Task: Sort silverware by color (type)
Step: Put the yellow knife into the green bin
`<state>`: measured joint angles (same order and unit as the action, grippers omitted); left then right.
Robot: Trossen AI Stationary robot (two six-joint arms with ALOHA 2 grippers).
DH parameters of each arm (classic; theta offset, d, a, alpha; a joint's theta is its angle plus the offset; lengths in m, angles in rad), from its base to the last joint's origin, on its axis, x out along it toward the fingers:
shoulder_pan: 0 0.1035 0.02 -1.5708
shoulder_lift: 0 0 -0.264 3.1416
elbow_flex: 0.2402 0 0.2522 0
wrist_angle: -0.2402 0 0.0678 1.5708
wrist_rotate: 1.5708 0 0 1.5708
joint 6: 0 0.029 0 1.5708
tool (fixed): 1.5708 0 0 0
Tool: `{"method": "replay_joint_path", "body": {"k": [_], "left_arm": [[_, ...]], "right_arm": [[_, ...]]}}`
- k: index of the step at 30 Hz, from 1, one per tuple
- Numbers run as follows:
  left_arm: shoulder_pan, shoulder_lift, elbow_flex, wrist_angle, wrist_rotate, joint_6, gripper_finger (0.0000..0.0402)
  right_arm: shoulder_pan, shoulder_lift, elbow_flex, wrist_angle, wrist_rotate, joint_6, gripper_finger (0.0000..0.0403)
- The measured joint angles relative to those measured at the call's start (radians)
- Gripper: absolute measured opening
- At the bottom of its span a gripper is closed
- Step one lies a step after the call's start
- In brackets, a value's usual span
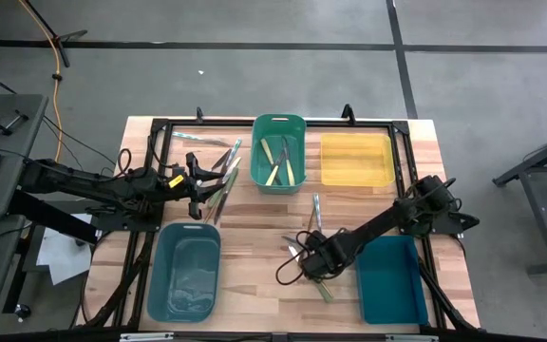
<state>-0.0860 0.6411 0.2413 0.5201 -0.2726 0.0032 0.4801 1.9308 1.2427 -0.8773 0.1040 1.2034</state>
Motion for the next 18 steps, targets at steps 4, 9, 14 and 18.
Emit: {"method": "replay_joint_path", "body": {"k": [4,9,14,18], "left_arm": [[0.000,0.000,0.000,0.000,0.000,0.000,0.0126],[0.000,0.000,0.000,0.000,0.000,0.000,0.0126],[0.000,0.000,0.000,0.000,0.000,0.000,0.0126],[0.000,0.000,0.000,0.000,0.000,0.000,0.0126]], "right_arm": [[0.000,0.000,0.000,-0.011,-0.002,-0.012,0.0130],[0.000,0.000,0.000,-0.019,-0.002,-0.018,0.0067],[0.000,0.000,0.000,-0.018,-0.002,-0.036,0.0050],[0.000,0.000,0.000,-0.017,-0.003,-0.055,0.0054]]}}
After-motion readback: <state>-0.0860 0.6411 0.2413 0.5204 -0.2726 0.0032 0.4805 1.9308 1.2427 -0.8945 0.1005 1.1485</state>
